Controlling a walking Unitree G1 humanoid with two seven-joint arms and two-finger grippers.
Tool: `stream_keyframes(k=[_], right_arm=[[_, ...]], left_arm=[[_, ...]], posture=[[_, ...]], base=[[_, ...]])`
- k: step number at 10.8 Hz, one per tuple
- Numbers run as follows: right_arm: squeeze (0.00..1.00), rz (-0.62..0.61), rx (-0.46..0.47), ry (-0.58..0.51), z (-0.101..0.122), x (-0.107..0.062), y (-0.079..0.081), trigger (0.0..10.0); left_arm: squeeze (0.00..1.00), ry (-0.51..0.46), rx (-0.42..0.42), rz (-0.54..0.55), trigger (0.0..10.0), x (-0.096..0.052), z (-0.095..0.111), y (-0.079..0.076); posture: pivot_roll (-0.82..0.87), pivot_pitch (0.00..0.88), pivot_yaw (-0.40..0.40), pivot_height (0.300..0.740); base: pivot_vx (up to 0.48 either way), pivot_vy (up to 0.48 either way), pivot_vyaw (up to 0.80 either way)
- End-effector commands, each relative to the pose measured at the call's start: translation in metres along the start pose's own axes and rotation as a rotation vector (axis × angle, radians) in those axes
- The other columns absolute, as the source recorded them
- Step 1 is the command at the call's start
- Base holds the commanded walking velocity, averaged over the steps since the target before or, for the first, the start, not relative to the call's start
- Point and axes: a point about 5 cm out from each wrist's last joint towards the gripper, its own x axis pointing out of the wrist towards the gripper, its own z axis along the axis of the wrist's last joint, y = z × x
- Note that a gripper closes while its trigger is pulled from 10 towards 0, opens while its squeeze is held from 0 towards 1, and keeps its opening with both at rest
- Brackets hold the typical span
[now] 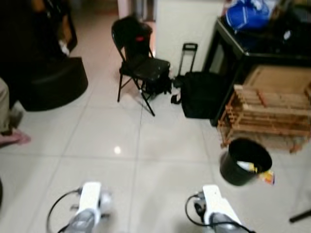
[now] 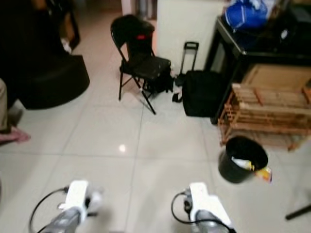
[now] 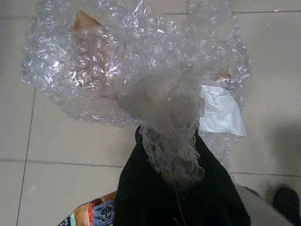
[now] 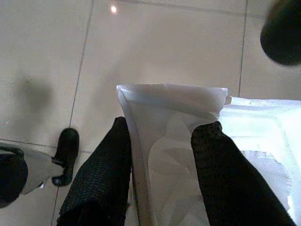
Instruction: Picking trash to rubbish bin
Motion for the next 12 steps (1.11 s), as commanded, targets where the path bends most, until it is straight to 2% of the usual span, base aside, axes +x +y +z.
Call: stream_keyframes(k=[1,6,7,8,12], right_arm=[[0.00,-0.011,0.022,0.004,-0.0028,-0.0010,-0.0040,10.0],[0.00,-0.021,0.027,0.008,-0.0039,-0.0014,-0.0056,10.0],[0.00,-0.022,0.024,0.010,-0.0045,-0.0015,-0.0056,10.0],[0.00,-0.022,0.022,0.011,-0.0049,-0.0015,-0.0054,10.0],[0.00,-0.019,0.016,0.014,-0.0057,-0.0016,-0.0047,10.0]], left_arm=[[0.00,0.009,-0.006,0.008,10.0,-0.0004,-0.0024,0.0001],[0.00,0.014,-0.001,0.011,10.0,-0.0002,-0.0020,0.0005],[0.00,0.000,0.011,0.010,10.0,0.0000,0.0000,0.0003],[0.00,0.001,0.081,0.005,10.0,-0.0001,-0.0003,-0.0005],[0.00,0.005,0.088,0.015,10.0,-0.0001,-0.0008,0.0000]], posture=[[0.04,0.000,-0.019,0.740],[0.04,0.000,-0.019,0.740],[0.04,0.000,-0.018,0.740],[0.04,0.000,-0.019,0.740],[0.04,0.000,-0.019,0.740]], base=[[0.000,0.000,0.00],[0.000,0.480,0.00],[0.000,0.000,0.00],[0.000,0.000,0.00],[0.000,-0.480,0.00]])
